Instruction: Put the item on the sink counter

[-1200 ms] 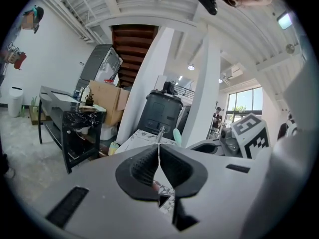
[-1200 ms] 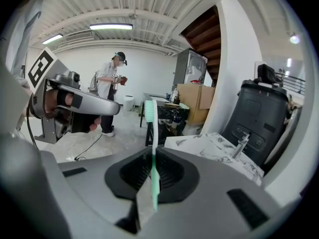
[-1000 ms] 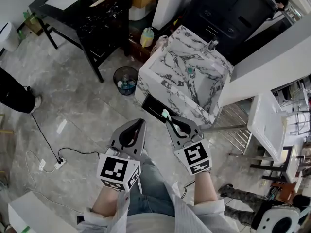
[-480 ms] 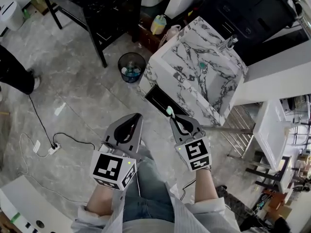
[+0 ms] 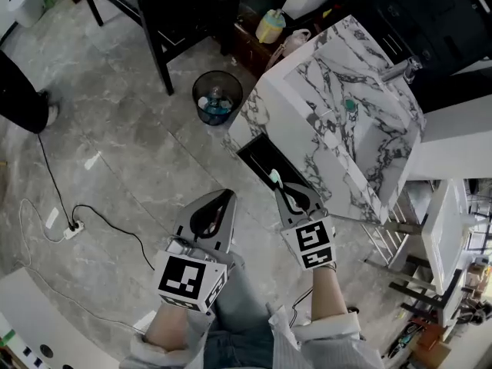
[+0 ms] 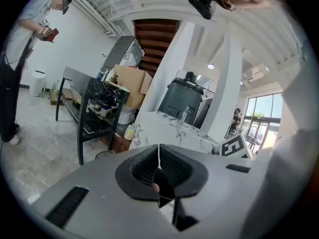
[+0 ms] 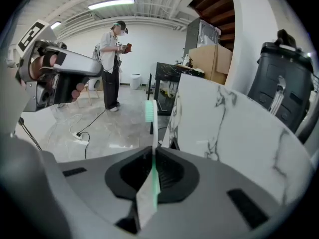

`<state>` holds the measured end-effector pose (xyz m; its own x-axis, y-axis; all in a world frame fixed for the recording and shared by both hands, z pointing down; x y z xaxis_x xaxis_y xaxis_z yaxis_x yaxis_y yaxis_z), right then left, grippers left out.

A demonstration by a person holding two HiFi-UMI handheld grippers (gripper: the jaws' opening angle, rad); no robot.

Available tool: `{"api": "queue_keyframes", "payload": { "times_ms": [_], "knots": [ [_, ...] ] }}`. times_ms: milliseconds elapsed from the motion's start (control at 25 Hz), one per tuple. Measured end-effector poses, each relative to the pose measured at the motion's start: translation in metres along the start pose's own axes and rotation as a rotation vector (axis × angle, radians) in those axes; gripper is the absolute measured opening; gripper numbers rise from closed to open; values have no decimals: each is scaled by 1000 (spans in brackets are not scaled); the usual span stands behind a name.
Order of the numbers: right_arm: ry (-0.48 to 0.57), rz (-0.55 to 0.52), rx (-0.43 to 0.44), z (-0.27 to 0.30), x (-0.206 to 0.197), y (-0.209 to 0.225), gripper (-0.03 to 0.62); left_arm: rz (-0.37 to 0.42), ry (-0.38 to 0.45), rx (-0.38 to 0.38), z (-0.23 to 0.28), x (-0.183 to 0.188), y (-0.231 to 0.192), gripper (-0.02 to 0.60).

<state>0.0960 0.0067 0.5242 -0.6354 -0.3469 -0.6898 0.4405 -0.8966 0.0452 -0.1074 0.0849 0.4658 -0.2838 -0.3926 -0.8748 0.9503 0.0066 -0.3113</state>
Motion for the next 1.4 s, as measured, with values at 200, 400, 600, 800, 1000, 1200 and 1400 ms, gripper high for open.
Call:
{"api": "queue_keyframes", "payload": {
  "times_ms": [200,400,600,800,1000,1200,1400],
  "knots": [
    [-64,-45,-54,47,-29,17,31,-26,-6,3,24,-38,-7,21],
    [-122,-44,-115,92,-63,32,31,-81,-27,18,46,-75,-22,21],
    [-155,-57,-172,125,-94,52,31,-97,-37,37,64,-107,-38,21],
    [-200,-58,-202,148,-117,72,31,-70,-59,42,81,-135,-48,21],
    [-253,-61,-204,172,-138,93,32,-70,-89,27,95,-158,-47,21],
    [-321,-91,-200,198,-149,108,32,-71,-105,16,106,-173,-47,21],
    [-337,-68,-207,214,-153,118,32,-61,-121,24,120,-182,-51,21]
  ]
}}
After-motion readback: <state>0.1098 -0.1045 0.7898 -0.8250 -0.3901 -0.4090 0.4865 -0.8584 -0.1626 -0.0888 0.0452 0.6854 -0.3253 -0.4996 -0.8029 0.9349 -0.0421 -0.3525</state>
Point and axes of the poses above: the fingertips, and each gripper's own axes: z forward along the fingers, y to its right, x out of its top, the point moved 10 cm from there along -z, backward along the fingers, and after that the axes turned 15 degrees about x, right-handed, at the moved point
